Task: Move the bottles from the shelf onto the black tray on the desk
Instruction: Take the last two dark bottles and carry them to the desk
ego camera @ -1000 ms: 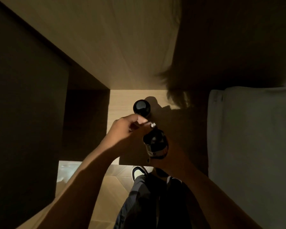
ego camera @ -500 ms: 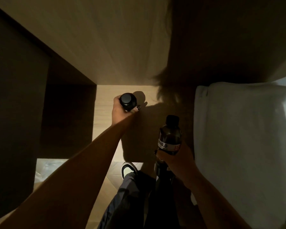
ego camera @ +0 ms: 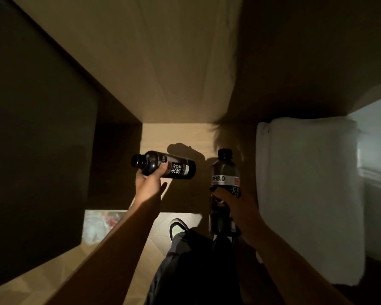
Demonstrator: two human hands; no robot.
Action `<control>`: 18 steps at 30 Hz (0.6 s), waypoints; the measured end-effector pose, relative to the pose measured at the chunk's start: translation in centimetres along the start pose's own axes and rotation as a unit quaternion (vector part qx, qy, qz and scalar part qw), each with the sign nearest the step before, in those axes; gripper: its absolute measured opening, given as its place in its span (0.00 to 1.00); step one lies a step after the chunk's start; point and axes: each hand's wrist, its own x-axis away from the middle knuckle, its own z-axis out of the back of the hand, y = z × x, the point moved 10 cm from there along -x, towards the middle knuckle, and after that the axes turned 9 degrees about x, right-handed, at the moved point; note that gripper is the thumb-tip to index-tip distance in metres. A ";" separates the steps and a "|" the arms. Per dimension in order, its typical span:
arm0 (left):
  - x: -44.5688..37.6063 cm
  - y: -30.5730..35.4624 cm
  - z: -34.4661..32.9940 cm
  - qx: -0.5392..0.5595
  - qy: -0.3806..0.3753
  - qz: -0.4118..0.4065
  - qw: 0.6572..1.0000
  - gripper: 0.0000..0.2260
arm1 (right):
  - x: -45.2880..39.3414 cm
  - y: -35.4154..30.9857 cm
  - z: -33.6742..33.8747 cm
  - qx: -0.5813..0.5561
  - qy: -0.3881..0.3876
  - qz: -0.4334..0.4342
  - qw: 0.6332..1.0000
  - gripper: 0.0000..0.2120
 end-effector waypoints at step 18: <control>16.0 8.1 1.5 0.170 -0.140 0.059 0.974 0.11 | 12.8 -10.9 0.2 0.011 -0.044 0.081 0.996 0.17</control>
